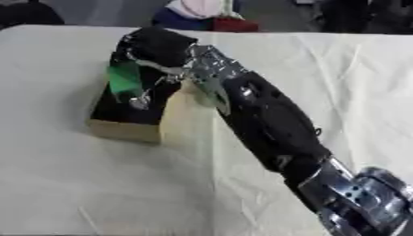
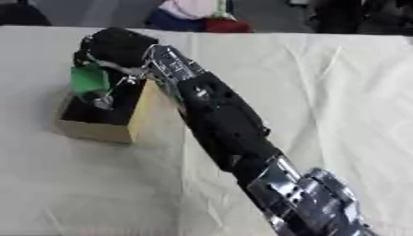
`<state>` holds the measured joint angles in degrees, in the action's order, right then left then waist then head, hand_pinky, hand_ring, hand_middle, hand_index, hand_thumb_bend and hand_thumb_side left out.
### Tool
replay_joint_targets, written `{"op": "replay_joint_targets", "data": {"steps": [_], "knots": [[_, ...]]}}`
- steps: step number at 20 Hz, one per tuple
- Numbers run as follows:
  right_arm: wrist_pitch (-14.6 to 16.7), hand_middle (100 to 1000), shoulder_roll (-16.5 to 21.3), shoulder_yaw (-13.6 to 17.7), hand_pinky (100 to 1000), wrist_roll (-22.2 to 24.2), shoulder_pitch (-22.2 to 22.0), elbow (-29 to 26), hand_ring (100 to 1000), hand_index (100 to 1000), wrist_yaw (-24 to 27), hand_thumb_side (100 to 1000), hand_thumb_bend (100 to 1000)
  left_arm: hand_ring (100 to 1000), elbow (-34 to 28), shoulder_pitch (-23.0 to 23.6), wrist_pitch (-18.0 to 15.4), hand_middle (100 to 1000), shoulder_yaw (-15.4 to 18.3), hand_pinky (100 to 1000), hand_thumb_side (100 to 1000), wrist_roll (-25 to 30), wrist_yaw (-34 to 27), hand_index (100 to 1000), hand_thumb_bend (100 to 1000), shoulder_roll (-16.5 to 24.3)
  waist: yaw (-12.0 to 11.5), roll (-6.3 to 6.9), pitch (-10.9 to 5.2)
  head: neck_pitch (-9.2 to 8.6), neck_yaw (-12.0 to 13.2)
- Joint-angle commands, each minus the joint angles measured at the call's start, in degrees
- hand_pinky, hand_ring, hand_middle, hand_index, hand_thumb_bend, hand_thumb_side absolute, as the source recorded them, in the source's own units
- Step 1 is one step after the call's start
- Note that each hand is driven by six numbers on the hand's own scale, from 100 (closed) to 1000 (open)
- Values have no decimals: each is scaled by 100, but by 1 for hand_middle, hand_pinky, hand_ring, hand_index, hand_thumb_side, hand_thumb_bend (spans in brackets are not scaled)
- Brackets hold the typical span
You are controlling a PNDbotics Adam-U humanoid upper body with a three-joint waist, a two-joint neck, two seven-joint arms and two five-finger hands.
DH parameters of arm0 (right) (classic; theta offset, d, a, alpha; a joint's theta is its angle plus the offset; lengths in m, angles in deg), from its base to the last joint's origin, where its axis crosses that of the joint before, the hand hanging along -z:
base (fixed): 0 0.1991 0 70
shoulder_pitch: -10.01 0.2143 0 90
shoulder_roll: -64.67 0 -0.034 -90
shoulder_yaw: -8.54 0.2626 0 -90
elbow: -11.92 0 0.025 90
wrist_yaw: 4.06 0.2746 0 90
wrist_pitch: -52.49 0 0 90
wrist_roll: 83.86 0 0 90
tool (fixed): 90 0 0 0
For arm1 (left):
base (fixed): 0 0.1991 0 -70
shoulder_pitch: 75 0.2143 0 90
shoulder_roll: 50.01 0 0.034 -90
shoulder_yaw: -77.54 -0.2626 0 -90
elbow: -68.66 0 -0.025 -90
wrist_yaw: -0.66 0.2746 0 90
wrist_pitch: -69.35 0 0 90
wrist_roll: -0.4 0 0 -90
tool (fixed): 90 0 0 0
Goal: Pick up objects on the table and place them in the box.
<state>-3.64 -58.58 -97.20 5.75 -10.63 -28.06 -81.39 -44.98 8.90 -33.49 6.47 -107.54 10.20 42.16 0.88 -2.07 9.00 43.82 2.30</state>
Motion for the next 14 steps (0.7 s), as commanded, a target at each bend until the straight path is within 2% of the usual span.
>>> {"op": "replay_joint_targets", "data": {"steps": [1, 6, 11, 14], "knots": [[-113, 438, -107, 142, 709, -226, 40, 102, 654, 643, -344, 492, 100, 634, -94, -82, -8, 715, 19, 732, 789, 34, -43, 854, 100, 48, -25, 45, -52, 29, -16], [-347, 436, -177, 333, 711, -637, -57, 257, 655, 644, -805, 505, 100, 633, -94, -86, -7, 714, 26, 733, 790, 45, -37, 854, 100, 19, -43, 54, -15, 29, -3], [-480, 441, -205, 470, 719, -821, -107, 254, 665, 653, -877, 525, 100, 633, -94, -86, 3, 715, 22, 734, 790, 82, -22, 854, 100, 5, -31, 58, -10, 29, 11], [-457, 517, -246, 487, 741, -795, -134, 189, 713, 703, -813, 545, 100, 633, -94, -81, 7, 715, 23, 734, 789, 94, -21, 854, 100, 0, -30, 63, -15, 29, 2]]}}
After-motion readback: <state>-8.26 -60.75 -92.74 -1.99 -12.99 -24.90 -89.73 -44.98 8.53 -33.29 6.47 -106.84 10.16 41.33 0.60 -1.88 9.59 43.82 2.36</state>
